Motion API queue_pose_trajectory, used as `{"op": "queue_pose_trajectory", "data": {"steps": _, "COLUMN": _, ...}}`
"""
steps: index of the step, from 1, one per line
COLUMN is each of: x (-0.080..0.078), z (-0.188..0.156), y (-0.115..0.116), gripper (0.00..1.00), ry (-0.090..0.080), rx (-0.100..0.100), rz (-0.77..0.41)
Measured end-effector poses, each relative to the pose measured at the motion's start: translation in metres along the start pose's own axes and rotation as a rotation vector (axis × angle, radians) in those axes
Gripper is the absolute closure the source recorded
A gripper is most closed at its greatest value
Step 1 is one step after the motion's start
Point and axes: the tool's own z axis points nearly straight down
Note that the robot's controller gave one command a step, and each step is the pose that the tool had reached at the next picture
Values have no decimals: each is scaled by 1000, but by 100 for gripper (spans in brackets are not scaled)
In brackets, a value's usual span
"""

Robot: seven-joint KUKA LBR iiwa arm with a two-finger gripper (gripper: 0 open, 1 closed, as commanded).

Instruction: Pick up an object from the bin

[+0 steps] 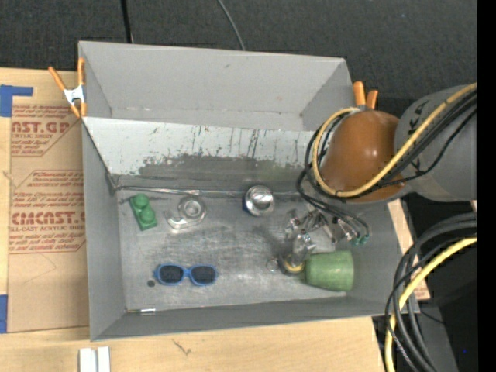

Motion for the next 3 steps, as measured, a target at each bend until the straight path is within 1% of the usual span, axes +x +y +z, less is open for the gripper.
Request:
{"op": "queue_pose_trajectory", "data": {"steps": 1, "x": -18, "z": -141, "y": -19, "gripper": 100, "ry": -8, "rx": 5, "rz": -70}}
{"op": "queue_pose_trajectory", "data": {"steps": 2, "x": -17, "z": -137, "y": -18, "gripper": 0, "ry": 0, "rx": 0, "rz": -70}}
{"op": "queue_pose_trajectory", "data": {"steps": 3, "x": 18, "z": -149, "y": -57, "gripper": 0, "ry": 0, "rx": 1, "rz": -265}}
